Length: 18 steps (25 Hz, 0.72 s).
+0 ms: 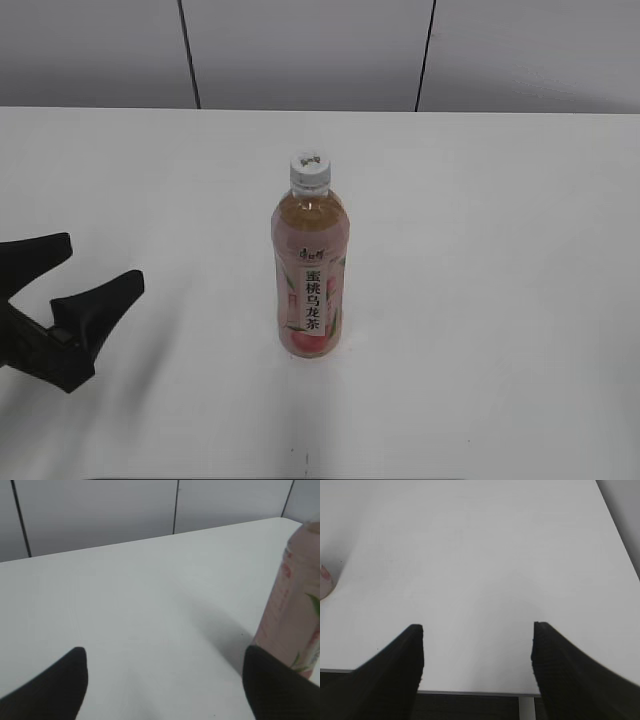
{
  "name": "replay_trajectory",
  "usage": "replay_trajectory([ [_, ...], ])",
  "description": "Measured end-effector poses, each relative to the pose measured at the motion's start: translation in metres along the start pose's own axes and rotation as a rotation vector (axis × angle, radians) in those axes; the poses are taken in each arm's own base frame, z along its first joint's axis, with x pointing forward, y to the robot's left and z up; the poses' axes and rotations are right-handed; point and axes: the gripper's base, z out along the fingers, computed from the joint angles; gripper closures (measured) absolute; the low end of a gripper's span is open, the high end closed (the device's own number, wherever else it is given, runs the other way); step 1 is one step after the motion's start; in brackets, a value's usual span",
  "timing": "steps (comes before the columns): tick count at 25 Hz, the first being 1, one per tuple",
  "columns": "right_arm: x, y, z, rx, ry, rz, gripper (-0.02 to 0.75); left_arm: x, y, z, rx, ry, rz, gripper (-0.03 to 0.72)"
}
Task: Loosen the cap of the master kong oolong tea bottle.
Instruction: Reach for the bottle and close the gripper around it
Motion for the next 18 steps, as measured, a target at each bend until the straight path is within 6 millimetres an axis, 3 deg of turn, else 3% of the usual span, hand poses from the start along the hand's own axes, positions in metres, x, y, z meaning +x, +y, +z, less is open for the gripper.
replay_trajectory([
  [12,0.0,0.0,0.0,0.0,0.0,0.0,0.225,-0.022,-0.015,0.034,0.326,-0.058,0.073,0.092],
  [18,0.0,0.0,0.0,0.0,0.0,0.0,0.225,-0.006,-0.012,0.064,0.429,0.021,0.057,0.091],
])
